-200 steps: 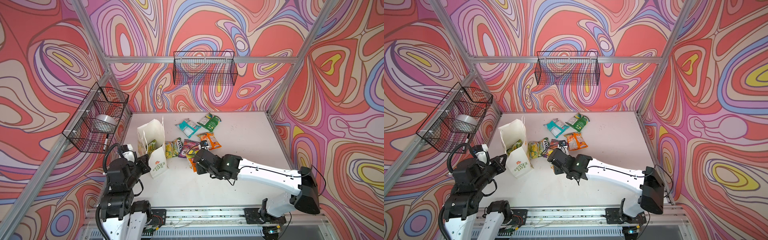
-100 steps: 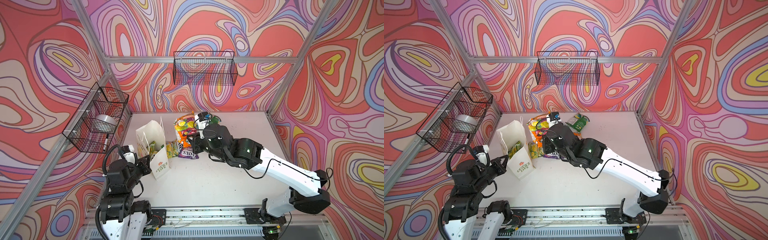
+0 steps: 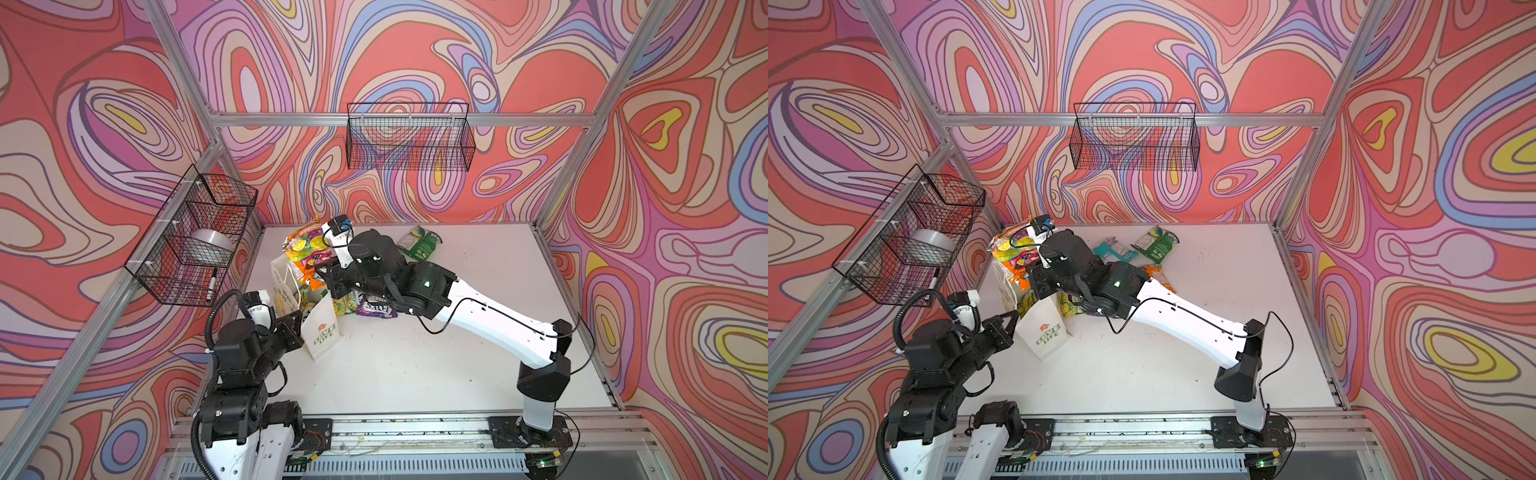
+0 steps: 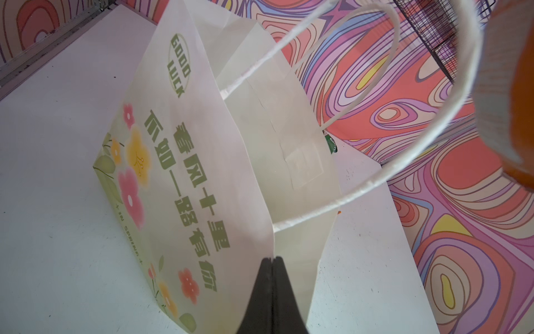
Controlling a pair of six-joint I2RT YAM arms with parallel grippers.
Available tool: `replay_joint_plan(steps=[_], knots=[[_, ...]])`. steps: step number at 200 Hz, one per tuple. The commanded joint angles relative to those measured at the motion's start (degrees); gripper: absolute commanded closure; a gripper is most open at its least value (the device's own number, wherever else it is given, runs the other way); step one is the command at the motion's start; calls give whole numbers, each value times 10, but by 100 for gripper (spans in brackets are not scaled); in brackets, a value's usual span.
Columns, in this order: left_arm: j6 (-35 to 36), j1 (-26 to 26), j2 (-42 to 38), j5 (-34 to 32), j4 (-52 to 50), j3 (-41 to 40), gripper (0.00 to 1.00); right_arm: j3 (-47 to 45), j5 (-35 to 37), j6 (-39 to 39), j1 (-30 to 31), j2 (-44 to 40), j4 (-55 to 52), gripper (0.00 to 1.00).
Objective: Place the snacks into the paper bag
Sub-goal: Place the snack in the paper bag.
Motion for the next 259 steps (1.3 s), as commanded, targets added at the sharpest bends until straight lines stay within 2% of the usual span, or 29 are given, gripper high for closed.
replay_joint_plan(steps=[1, 72, 115, 168, 234, 248, 259], knots=[[6, 3, -9, 10, 17, -3, 100, 45, -27, -11, 0, 29, 42, 94], [5, 3, -10, 12, 17, -3, 100, 64, -101, 44, -24, 107, 108, 93], [6, 3, -9, 13, 18, -3, 100, 29, -141, 87, -51, 118, 134, 93], [6, 3, -8, 12, 18, -3, 100, 12, -180, 109, -60, 136, 117, 91], [5, 3, -4, 11, 20, -4, 100, 38, -230, 115, -59, 160, 91, 90], [4, 3, -4, 11, 20, -4, 100, 42, -229, 118, -60, 165, 84, 88], [4, 3, -4, 9, 20, -3, 100, 42, -223, 117, -60, 166, 78, 80]])
